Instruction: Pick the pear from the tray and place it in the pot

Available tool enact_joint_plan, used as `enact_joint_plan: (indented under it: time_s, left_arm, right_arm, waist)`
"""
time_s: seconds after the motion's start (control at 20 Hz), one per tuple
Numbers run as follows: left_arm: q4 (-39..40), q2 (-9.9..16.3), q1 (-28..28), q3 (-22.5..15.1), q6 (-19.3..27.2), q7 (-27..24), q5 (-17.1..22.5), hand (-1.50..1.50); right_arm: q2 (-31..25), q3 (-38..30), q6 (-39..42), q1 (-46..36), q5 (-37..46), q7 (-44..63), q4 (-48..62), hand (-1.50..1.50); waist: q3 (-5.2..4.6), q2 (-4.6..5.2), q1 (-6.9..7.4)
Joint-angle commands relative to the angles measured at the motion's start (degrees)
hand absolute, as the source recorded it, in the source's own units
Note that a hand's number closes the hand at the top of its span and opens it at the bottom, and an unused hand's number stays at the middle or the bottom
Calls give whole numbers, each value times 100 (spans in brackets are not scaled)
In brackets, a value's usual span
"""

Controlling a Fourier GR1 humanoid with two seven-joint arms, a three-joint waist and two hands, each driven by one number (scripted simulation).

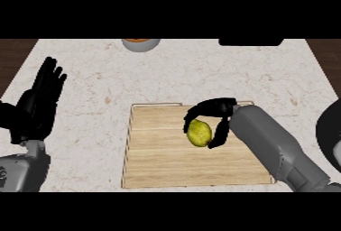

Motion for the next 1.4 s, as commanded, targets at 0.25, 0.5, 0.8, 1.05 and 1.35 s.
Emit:
enact_joint_plan:
  time_s: [0.25, 0.5, 0.8, 1.05, 1.35]
  left_arm:
    - [-172, -49, 320, 112, -181, -73, 126, 0]
    - [-105, 38, 265, 208, -65, -83, 35, 0]
    - [-140, 4, 274, 172, 2, -64, -23, 0]
    - [-126, -35, 124, 47, -116, -60, 10, 0]
    - [-58, -36, 209, 4, -156, -24, -14, 0]
  right_arm:
    - [146, 273, 180, 222, 260, -861, 161, 150]
    - [-578, -1361, -1482, -79, -395, 1785, 1495, 150]
    - [-1066, -2339, -3261, -555, -843, 3818, 2143, 150]
    - [-709, -2553, -5312, -1203, -772, 5726, 2377, 150]
    - [-808, -2087, -7911, -1930, 97, 7303, 2553, 150]
  waist:
    - [19, 51, 25]
    - [-17, 52, -304]
    - [-28, 49, -257]
    - [-13, 51, 26]
    - [-18, 13, 106]
